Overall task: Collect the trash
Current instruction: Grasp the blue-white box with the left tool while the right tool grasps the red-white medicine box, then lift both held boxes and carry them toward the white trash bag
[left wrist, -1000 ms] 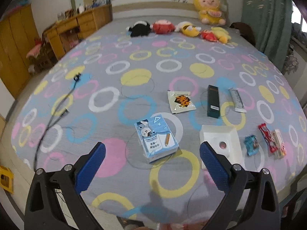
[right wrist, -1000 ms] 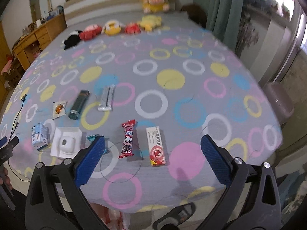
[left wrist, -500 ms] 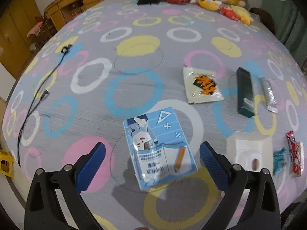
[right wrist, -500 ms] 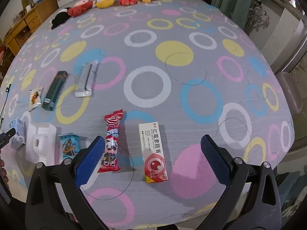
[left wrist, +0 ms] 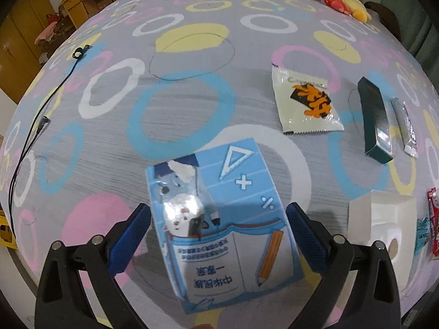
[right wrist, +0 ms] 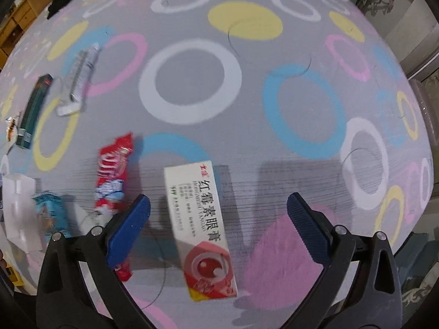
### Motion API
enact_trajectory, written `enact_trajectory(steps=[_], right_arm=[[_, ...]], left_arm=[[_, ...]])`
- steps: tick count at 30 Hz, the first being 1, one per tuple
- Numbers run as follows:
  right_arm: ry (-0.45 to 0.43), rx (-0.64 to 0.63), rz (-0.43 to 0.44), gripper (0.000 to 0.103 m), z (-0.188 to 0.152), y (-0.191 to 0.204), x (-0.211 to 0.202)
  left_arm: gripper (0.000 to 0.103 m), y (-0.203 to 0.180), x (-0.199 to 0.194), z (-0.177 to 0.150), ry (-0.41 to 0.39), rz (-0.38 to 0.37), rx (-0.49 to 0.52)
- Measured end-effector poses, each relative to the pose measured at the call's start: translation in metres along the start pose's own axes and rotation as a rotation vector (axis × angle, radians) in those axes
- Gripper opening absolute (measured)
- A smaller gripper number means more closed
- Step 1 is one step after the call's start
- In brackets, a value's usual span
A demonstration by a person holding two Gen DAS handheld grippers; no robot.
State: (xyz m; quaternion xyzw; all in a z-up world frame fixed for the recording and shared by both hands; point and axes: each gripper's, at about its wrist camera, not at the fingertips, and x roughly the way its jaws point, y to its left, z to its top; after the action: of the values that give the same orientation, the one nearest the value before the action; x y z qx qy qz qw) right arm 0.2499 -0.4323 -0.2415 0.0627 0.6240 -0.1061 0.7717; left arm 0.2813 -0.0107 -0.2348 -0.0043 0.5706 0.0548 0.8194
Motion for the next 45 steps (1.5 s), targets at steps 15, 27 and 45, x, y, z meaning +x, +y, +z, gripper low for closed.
enact_trajectory(steps=[15, 27, 45], right_arm=[[-0.020, -0.020, 0.036, 0.033, -0.006, -0.004, 0.007], [-0.080, -0.023, 0.018, 0.032, -0.017, 0.012, -0.024], [-0.268, -0.040, 0.095, 0.032, -0.049, 0.021, -0.152]], left_arm=[[0.068, -0.005, -0.008, -0.011, -0.028, -0.045, 0.026], [0.065, 0.004, -0.034, -0.012, -0.082, -0.073, 0.028], [0.065, 0.028, -0.148, -0.038, -0.218, -0.112, 0.038]])
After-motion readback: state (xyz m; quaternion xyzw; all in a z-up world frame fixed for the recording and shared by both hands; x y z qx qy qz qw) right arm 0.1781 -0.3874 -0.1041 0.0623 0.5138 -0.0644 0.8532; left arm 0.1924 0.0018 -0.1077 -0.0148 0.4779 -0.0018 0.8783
